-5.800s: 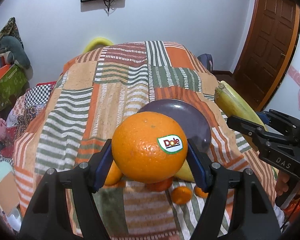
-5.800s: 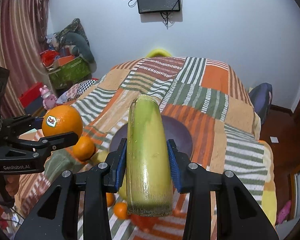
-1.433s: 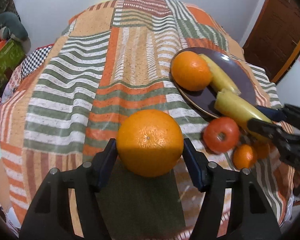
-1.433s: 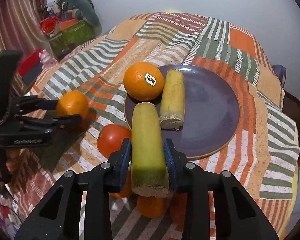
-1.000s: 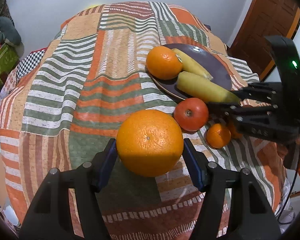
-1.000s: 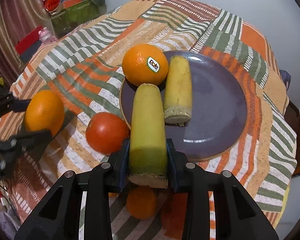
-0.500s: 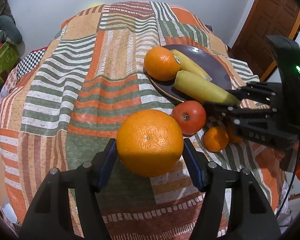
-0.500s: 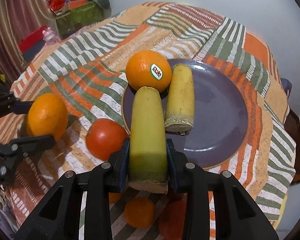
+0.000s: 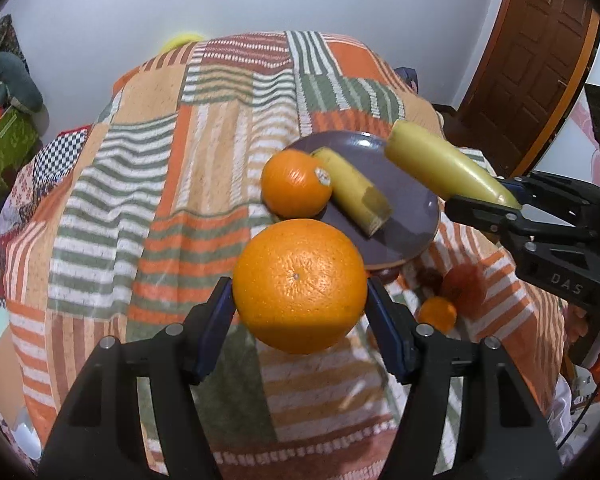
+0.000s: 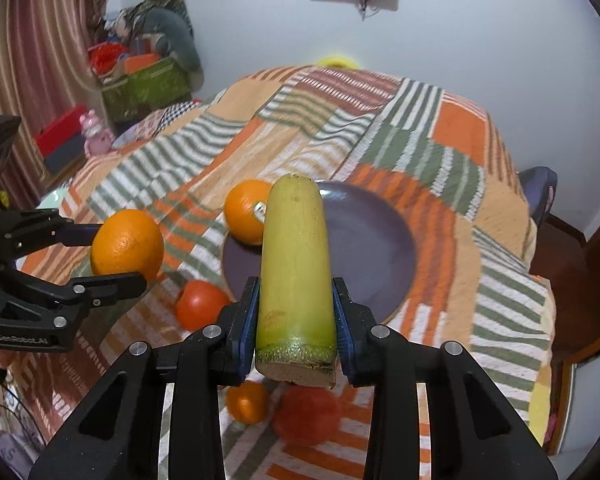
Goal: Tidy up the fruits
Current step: 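Lift the orange with the left tool while the right tool carries the corn toward the plate, then lower the orange onto the plate with the left tool while the right tool sets down the corn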
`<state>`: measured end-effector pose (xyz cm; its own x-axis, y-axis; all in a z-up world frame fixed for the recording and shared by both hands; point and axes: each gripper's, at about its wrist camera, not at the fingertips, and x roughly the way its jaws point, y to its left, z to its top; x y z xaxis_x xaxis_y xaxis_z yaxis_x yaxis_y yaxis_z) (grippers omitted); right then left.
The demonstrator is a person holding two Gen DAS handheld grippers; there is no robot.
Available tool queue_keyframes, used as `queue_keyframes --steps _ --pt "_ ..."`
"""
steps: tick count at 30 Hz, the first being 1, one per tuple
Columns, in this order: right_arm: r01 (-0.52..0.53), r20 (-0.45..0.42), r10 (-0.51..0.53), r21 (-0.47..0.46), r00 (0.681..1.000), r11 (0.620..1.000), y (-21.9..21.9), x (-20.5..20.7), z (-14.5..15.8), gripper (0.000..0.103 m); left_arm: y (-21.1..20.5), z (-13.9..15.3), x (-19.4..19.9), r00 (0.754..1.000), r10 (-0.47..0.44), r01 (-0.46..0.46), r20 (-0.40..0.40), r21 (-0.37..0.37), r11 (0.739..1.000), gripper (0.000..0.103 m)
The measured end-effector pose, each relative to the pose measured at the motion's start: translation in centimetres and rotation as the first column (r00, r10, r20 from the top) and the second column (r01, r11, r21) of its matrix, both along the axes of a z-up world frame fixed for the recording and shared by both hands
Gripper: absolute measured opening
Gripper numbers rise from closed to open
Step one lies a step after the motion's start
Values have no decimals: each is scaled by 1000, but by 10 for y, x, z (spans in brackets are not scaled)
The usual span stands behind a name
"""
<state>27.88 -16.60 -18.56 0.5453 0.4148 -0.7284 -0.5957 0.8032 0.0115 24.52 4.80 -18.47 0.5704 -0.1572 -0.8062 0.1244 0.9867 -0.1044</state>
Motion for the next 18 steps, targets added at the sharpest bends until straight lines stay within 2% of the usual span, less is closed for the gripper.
queue_keyframes --steps 6,18 --pt "33 14 -33 22 999 999 -10 10 -2 31 -15 -2 26 1000 -5 5 -10 3 1000 65" --pt "53 -29 -52 49 998 997 -14 40 -26 31 -35 -32 67 997 -17 20 -81 32 999 65"
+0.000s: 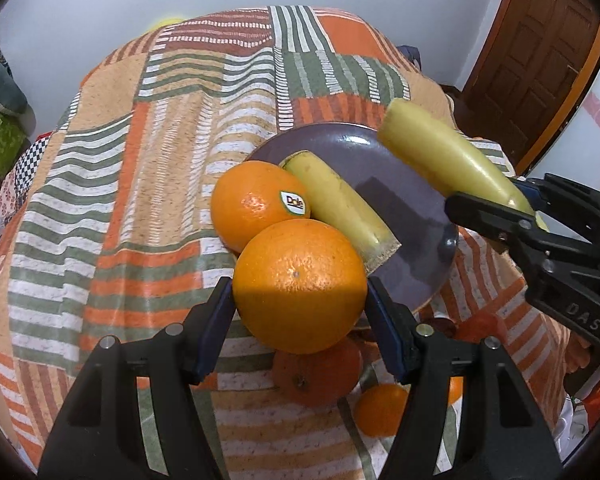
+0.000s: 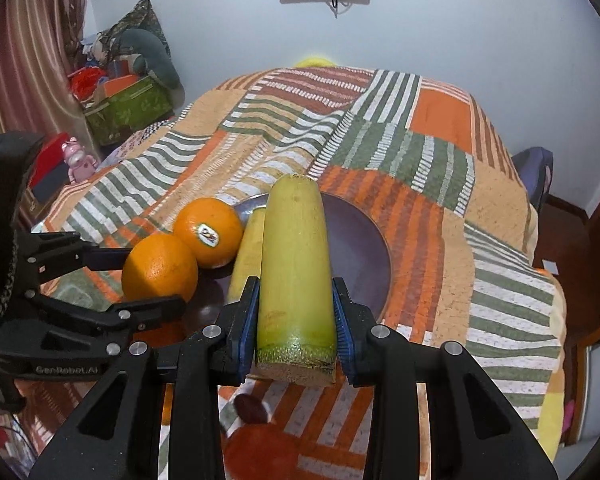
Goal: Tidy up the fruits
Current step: 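Lower the orange onto the plate with the left tool while the right tool sets down the corn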
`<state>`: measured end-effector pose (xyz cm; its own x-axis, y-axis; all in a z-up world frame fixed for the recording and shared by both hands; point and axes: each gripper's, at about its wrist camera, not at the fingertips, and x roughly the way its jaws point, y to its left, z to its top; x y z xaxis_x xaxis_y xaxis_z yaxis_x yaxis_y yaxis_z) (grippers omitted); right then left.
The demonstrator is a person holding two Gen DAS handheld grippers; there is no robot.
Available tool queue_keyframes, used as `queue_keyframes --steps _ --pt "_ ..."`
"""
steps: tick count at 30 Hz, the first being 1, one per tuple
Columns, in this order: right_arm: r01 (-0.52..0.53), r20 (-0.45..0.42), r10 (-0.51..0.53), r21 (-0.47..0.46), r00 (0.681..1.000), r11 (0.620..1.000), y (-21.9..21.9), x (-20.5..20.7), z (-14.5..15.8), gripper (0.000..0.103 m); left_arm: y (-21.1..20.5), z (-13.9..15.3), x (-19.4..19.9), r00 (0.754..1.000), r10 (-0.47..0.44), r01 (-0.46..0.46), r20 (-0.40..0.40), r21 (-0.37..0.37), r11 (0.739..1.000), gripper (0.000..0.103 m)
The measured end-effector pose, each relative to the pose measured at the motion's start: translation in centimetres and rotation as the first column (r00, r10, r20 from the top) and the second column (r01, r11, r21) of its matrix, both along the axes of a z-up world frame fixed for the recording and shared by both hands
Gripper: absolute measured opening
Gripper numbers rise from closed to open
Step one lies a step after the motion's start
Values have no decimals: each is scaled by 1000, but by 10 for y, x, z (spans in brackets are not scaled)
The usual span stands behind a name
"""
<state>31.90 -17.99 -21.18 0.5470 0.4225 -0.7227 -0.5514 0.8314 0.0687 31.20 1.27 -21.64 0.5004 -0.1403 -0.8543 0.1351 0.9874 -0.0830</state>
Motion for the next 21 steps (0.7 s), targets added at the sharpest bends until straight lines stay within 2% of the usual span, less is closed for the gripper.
queue_keyframes --steps 10,21 --pt "17 -58 -16 10 998 1000 3 26 -24 31 -15 -10 10 999 -37 37 -14 6 999 65" --pt "22 -92 -24 -18 996 1000 10 40 -38 31 -19 -18 19 998 -61 61 -19 -16 998 65"
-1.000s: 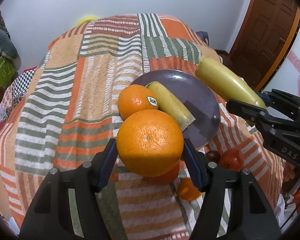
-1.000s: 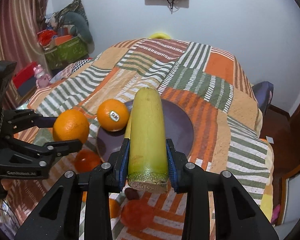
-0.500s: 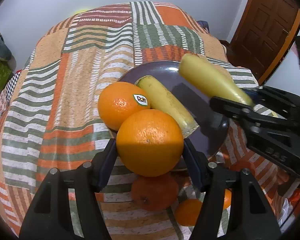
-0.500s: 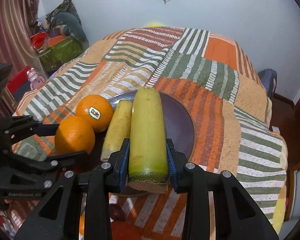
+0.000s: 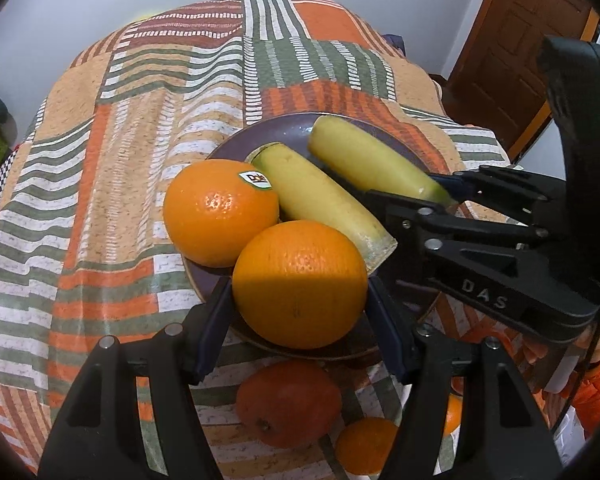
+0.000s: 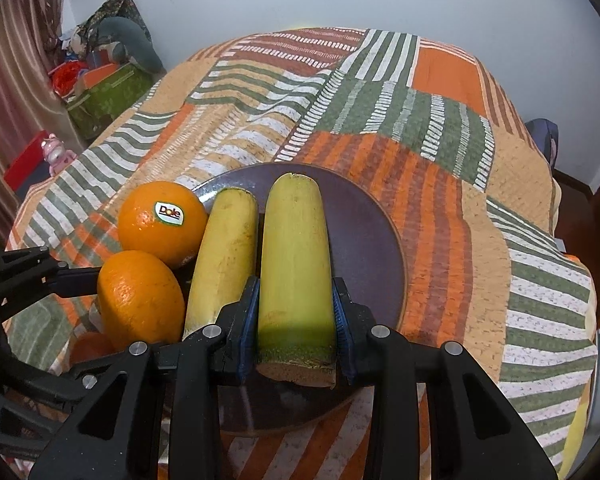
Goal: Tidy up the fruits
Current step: 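Lower the orange onto the plate with the left tool while the right tool sets down the corn, then move the left tool toward a red tomato while the right tool approaches another tomato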
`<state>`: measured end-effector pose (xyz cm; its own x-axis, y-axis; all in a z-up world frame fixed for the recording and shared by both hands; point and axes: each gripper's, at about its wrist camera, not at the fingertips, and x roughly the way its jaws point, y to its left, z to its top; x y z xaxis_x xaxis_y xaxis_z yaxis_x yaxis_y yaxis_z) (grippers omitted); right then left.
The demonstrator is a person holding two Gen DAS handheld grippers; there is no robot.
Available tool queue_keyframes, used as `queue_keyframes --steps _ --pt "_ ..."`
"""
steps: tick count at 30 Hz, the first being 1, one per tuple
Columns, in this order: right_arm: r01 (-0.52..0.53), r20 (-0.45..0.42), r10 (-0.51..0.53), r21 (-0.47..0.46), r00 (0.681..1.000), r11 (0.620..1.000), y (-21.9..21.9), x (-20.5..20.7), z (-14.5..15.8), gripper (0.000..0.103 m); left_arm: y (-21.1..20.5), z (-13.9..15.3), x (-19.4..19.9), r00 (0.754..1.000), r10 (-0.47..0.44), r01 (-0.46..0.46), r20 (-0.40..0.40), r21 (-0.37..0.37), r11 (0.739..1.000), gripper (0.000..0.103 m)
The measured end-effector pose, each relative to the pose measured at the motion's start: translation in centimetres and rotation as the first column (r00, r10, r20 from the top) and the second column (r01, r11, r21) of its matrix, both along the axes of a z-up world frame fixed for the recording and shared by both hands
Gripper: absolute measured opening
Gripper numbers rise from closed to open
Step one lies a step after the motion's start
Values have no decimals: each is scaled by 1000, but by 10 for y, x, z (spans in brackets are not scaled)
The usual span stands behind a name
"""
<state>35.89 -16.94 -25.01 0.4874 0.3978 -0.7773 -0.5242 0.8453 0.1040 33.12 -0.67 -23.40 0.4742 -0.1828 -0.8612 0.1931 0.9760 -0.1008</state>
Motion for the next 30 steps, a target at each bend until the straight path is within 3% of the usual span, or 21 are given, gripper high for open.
queue_keyframes --steps 7,16,19,22,30 --pt "-6 -20 6 -4 1000 1000 1 6 -2 31 6 -4 6 1000 14 -15 -19 -42 999 69" --pt "1 -40 -3 -47 999 999 5 6 -2 31 6 2 0 999 37 -37 -6 -22 999 73" --pt "15 -13 -16 -58 1000 998 4 1 5 35 7 12 -7 999 43 -43 16 -21 999 73" --pt "20 20 -19 -44 1000 999 1 -4 17 49 12 23 -14 998 52 -51 38 -23 998 73" --pt "26 99 -24 -11 995 1000 -10 -30 53 50 30 54 -38 989 94 -92 112 -22 996 73"
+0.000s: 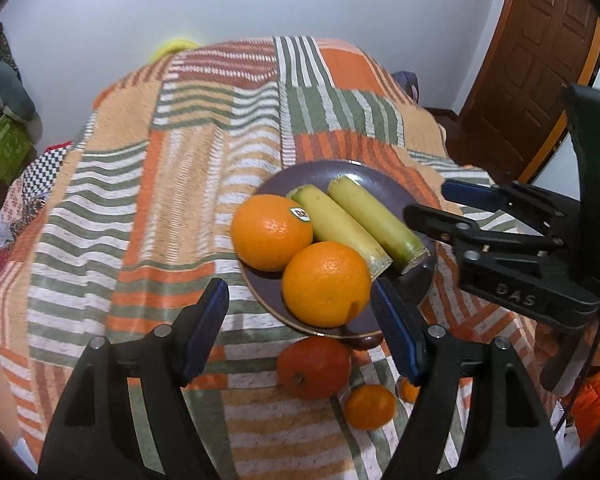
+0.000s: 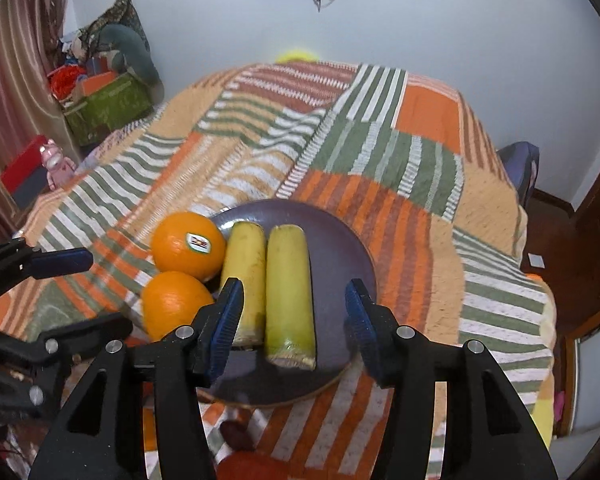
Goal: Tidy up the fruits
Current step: 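Move the left tool toward a red tomato while the right tool approaches another tomato, then grasp and lift a red tomato with the left tool while the right tool lifts another tomato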
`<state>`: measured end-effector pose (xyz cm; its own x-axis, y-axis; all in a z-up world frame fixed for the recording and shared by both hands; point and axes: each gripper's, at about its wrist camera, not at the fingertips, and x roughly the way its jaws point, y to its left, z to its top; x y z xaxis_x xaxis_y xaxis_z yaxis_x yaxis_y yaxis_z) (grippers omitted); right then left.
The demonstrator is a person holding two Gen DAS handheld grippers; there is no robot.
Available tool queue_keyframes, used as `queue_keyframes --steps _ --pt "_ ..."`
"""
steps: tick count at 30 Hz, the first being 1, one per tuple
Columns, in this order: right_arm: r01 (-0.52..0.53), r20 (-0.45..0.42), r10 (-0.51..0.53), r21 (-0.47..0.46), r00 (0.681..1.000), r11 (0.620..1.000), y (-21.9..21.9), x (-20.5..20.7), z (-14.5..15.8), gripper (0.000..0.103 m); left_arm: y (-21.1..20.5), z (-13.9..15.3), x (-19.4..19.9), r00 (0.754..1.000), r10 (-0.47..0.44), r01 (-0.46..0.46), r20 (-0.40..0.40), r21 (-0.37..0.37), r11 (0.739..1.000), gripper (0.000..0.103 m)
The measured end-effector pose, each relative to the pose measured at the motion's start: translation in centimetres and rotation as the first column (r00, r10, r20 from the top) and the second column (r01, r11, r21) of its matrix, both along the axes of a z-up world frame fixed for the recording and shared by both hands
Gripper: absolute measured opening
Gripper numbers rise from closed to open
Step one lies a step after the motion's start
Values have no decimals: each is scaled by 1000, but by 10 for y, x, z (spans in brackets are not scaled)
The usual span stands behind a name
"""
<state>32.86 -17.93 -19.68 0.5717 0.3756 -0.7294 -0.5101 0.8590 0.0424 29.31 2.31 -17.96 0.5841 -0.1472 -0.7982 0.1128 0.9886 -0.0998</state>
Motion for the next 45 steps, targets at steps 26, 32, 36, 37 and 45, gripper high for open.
queue_keyframes --steps 26,32,36,37,45 --pt "40 -91 -39 17 995 999 -39 -88 -36 51 3 -30 -59 997 5 -1 -76 44 999 79" --pt "59 -149 -49 61 988 996 -45 -85 -50 51 -2 -47 -45 994 10 -6 -105 36 999 79" --pt "47 -156 -35 75 987 996 -43 -83 -51 51 -4 -54 -36 993 9 -6 -117 25 1000 78" --pt "44 -159 -32 76 987 996 -41 -83 -52 51 -5 -56 -35 993 8 -5 -119 24 1000 77" --pt "25 -171 -9 94 985 995 -33 -79 -59 51 -10 -66 -25 991 -6 7 -134 7 1000 68"
